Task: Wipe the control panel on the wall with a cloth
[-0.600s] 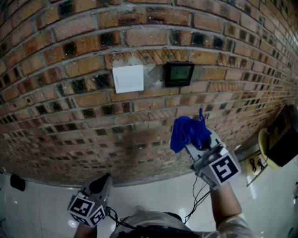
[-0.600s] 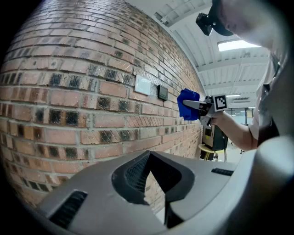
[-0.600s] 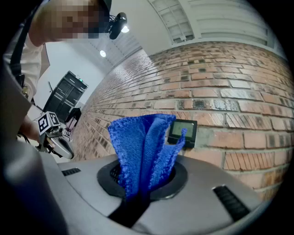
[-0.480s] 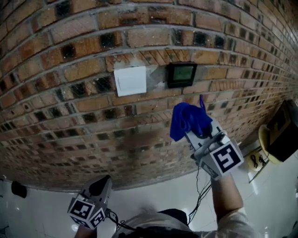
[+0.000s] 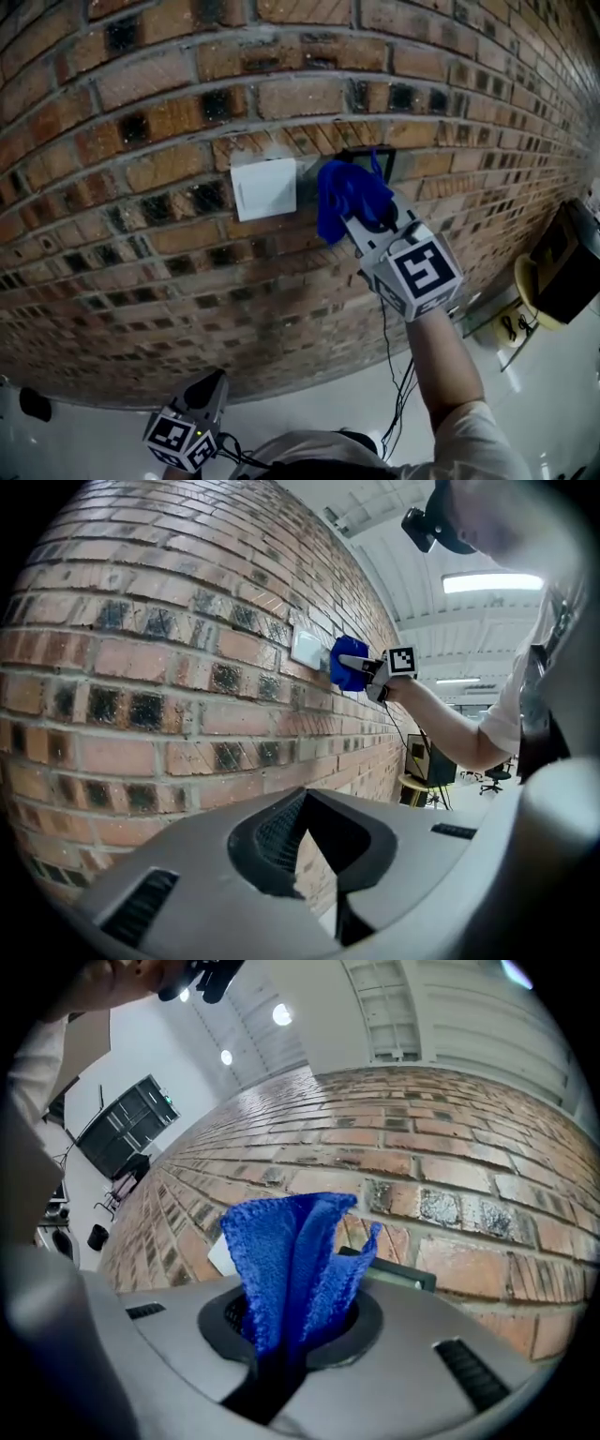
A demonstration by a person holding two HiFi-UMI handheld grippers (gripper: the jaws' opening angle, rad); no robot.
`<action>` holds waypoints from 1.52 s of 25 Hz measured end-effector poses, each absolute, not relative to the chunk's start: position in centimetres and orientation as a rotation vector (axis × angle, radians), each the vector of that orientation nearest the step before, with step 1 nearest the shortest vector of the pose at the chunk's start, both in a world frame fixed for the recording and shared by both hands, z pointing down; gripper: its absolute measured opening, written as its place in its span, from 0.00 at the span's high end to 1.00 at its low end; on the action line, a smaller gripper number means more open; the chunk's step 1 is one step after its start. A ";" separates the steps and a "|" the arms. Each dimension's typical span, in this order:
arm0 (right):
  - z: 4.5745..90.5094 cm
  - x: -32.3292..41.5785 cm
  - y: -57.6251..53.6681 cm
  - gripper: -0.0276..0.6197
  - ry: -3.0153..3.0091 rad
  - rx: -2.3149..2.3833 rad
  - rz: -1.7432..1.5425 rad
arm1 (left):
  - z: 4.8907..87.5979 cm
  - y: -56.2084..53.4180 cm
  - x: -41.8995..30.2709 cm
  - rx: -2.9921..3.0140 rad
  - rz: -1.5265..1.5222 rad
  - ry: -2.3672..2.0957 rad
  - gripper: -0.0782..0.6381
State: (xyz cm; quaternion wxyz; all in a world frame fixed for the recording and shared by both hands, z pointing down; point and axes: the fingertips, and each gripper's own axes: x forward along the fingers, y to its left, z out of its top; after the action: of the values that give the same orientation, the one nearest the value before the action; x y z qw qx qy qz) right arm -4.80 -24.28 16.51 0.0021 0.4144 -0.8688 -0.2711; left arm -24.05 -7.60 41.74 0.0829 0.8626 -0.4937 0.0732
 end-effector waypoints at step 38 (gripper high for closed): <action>14.9 -2.7 -24.4 0.82 -2.854 1.123 -0.877 | 41.4 -9.7 -17.3 2.480 0.216 -1.577 0.89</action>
State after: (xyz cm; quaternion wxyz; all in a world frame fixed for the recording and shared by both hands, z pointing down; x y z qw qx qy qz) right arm -2.75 -24.44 14.88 -0.0240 0.3518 -0.8944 -0.2750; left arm -17.32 -9.66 41.38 0.0971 0.8376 -0.5327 0.0730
